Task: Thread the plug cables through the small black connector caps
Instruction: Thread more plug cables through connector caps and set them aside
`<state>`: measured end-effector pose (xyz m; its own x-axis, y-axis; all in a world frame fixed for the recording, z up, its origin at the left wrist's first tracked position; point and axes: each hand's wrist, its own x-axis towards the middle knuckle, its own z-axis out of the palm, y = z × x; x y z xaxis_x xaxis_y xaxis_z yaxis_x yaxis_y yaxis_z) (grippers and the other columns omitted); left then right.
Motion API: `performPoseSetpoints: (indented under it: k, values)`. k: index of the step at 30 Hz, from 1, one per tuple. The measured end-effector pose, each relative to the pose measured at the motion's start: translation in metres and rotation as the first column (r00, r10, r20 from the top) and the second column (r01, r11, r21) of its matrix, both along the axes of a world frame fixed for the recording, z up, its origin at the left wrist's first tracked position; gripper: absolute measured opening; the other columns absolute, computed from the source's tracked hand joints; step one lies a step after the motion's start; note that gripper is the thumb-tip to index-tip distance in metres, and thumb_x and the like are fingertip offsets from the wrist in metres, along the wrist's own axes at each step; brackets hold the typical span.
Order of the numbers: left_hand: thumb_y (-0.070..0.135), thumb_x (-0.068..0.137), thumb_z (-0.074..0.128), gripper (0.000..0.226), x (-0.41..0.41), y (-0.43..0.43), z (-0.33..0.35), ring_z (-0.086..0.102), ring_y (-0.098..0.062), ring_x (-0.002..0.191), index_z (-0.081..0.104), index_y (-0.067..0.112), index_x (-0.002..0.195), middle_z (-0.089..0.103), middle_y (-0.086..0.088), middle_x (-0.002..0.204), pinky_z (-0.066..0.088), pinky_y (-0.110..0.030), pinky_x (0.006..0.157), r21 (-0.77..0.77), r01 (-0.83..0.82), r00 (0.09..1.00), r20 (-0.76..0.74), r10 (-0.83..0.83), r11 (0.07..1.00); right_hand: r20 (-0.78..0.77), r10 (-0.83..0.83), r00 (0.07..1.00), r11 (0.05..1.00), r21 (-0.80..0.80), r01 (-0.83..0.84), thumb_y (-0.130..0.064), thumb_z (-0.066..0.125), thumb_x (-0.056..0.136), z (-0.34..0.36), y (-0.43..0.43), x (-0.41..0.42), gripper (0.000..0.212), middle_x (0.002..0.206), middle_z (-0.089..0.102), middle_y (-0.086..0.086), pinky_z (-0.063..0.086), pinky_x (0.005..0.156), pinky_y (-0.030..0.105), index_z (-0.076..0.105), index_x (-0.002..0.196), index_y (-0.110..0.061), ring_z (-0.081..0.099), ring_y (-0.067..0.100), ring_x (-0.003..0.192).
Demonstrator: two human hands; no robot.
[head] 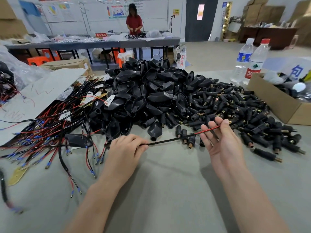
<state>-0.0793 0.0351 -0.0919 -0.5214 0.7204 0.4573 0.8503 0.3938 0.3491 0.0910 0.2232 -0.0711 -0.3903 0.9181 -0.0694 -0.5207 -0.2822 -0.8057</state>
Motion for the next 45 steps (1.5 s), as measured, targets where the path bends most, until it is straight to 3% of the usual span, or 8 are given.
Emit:
performPoseSetpoints:
  k: [9,16,22,31,38,43,45]
  values:
    - [0.036,0.096,0.064,0.017,0.0,0.0,0.001,0.057,-0.01,0.097,0.076,0.036,0.107,0.065,0.015,0.102,0.032,-0.026,0.087,0.019,-0.026,0.999,0.03,0.025,0.999,-0.007,0.003,1.0,1.0,-0.016,-0.004,-0.038,0.047,0.104,-0.003,0.0,-0.001,0.026,0.077,0.072,-0.009,0.06,0.063,0.025,0.067,0.101,-0.021,0.075,0.015,0.08]
    - [0.036,0.091,0.07,0.009,-0.006,-0.002,0.001,0.054,-0.009,0.094,0.077,0.031,0.093,0.063,0.015,0.099,0.04,-0.033,0.091,0.092,-0.058,0.992,0.117,0.048,0.994,-0.007,-0.01,1.0,1.0,-0.014,0.01,-0.037,0.048,0.104,-0.002,0.001,0.0,0.026,0.077,0.072,-0.009,0.061,0.067,0.026,0.067,0.103,-0.02,0.075,0.014,0.081]
    - [0.043,0.092,0.066,0.012,-0.01,-0.006,0.003,0.057,-0.005,0.098,0.077,0.039,0.096,0.066,0.021,0.103,0.043,-0.038,0.097,0.055,-0.062,0.992,0.116,0.055,0.997,-0.006,-0.02,1.0,0.999,-0.03,0.019,-0.036,0.049,0.104,-0.001,0.0,0.0,0.025,0.076,0.072,-0.009,0.06,0.063,0.025,0.068,0.103,-0.02,0.075,0.014,0.081]
    - [0.05,0.091,0.065,0.015,-0.012,-0.004,0.0,0.05,-0.001,0.093,0.076,0.044,0.097,0.058,0.02,0.094,0.02,-0.022,0.092,-0.017,-0.089,0.994,0.058,0.09,0.996,-0.033,0.015,0.999,0.999,-0.044,-0.016,-0.036,0.049,0.104,0.0,-0.003,-0.002,0.024,0.076,0.071,-0.007,0.059,0.063,0.025,0.067,0.101,-0.02,0.076,0.016,0.08]
    - [0.044,0.096,0.058,0.012,-0.014,-0.005,-0.001,0.051,-0.004,0.087,0.068,0.037,0.094,0.057,0.019,0.091,0.031,-0.028,0.085,0.017,-0.09,0.995,0.041,0.089,0.996,-0.019,0.002,1.0,0.998,-0.055,-0.003,-0.035,0.048,0.105,0.0,-0.001,-0.002,0.024,0.074,0.071,-0.009,0.06,0.064,0.024,0.066,0.102,-0.02,0.075,0.014,0.079]
    - [0.031,0.1,0.056,0.022,-0.009,-0.005,0.0,0.053,-0.013,0.082,0.069,0.035,0.118,0.053,0.012,0.087,0.036,-0.032,0.082,0.001,-0.067,0.997,-0.027,0.067,0.998,-0.023,0.004,1.0,0.998,-0.065,-0.005,-0.034,0.048,0.105,-0.001,-0.002,-0.004,0.025,0.073,0.071,-0.009,0.06,0.064,0.025,0.067,0.102,-0.019,0.075,0.014,0.077]
    - [0.025,0.1,0.059,0.023,-0.009,-0.005,0.001,0.053,-0.014,0.081,0.071,0.034,0.117,0.055,0.008,0.09,0.041,-0.036,0.082,0.012,-0.046,0.998,-0.039,0.047,0.999,-0.025,0.006,1.0,0.997,-0.075,-0.008,-0.034,0.047,0.105,-0.001,-0.002,-0.005,0.025,0.072,0.071,-0.009,0.06,0.064,0.025,0.067,0.101,-0.019,0.075,0.014,0.076]
